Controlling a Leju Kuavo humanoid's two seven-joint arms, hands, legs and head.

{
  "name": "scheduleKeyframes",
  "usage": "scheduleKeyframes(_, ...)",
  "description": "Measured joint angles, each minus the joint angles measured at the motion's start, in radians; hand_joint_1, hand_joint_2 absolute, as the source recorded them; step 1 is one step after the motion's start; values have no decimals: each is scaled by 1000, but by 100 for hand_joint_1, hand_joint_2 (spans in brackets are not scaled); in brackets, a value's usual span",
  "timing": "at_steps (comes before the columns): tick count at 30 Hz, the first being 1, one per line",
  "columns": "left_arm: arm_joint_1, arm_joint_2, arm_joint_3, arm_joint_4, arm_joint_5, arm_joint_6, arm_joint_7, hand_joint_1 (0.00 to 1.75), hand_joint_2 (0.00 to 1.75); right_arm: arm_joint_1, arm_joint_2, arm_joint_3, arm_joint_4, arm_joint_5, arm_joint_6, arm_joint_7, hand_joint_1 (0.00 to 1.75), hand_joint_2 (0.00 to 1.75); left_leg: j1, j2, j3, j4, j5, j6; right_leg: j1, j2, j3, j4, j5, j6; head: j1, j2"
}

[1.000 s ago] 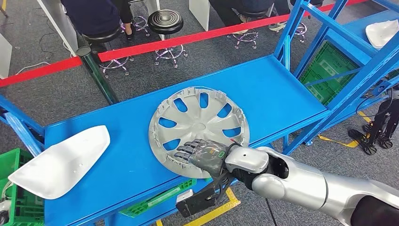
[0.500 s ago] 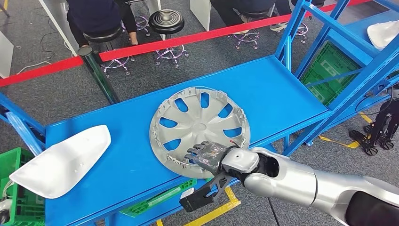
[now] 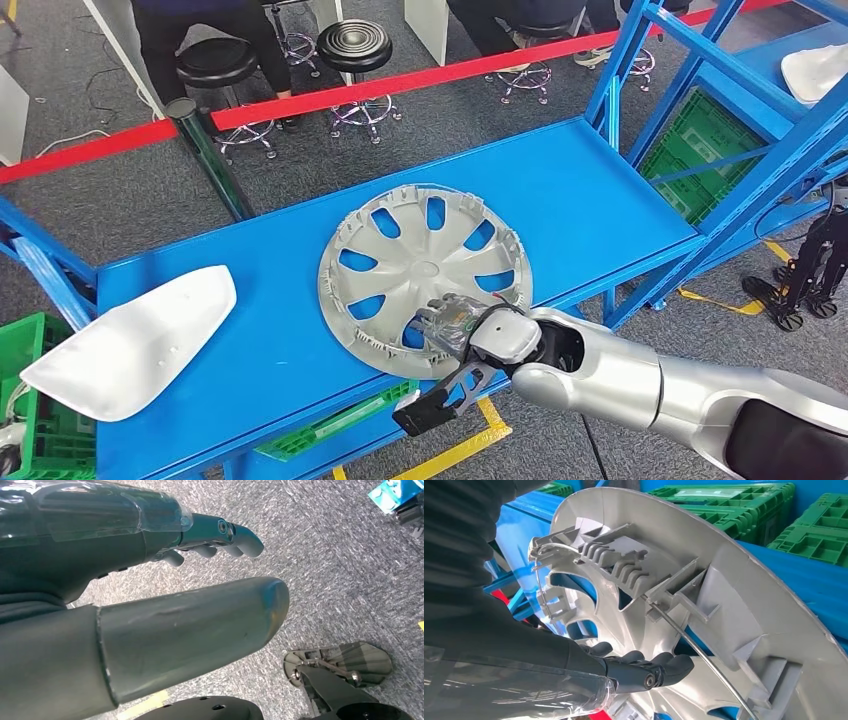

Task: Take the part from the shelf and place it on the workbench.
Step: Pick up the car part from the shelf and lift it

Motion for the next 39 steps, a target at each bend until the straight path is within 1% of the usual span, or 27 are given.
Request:
scheduleKeyframes(10,0,2,0,0,0,0,-1,0,0,-2,13,8,26,18,4,-6,0,175,0,0,0,0,0,0,0,0,0,0,0,0,0,0)
scheduleKeyframes(11,0,2,0,0,0,0,-1,0,0,-2,15,8,28,17,4,-8,17,175,0,0,0,0,0,0,0,0,0,0,0,0,0,0)
scheduleKeyframes(14,0,3,0,0,0,0,-1,0,0,-2,19,8,33,11,4,-11,147,175,0,0,0,0,0,0,0,0,0,0,0,0,0,0)
scheduleKeyframes(15,0,4,0,0,0,0,-2,0,0,-2,20,8,35,10,4,-13,175,175,0,0,0,0,0,0,0,0,0,0,0,0,0,0)
scheduleKeyframes(21,1,6,0,0,0,0,-6,0,0,0,29,11,47,-5,5,-22,175,175,0,-2,1,0,0,0,0,0,1,0,0,0,-1,0)
scheduleKeyframes(24,1,7,0,0,0,0,-9,0,0,-5,32,12,50,-45,24,-16,175,175,0,-4,1,0,0,0,0,0,1,0,0,0,0,0)
scheduleKeyframes(27,0,7,0,0,0,0,-10,0,0,-17,35,12,51,-107,57,5,175,175,0,-5,2,0,0,0,0,0,3,-1,0,0,0,0)
scheduleKeyframes(31,0,7,0,0,0,-1,-10,0,0,-24,37,12,51,-146,81,24,175,175,1,-7,3,0,0,0,0,-1,4,-2,0,0,0,0)
scheduleKeyframes(36,0,7,0,0,0,0,-8,0,0,-47,42,14,51,-233,139,86,175,175,1,-8,3,0,1,1,-1,-3,5,-3,0,0,0,0)
scheduleKeyframes(39,0,7,0,0,0,1,-8,0,0,-54,44,19,51,-272,172,102,175,175,1,-9,3,0,1,1,-1,-4,6,-4,0,0,1,0)
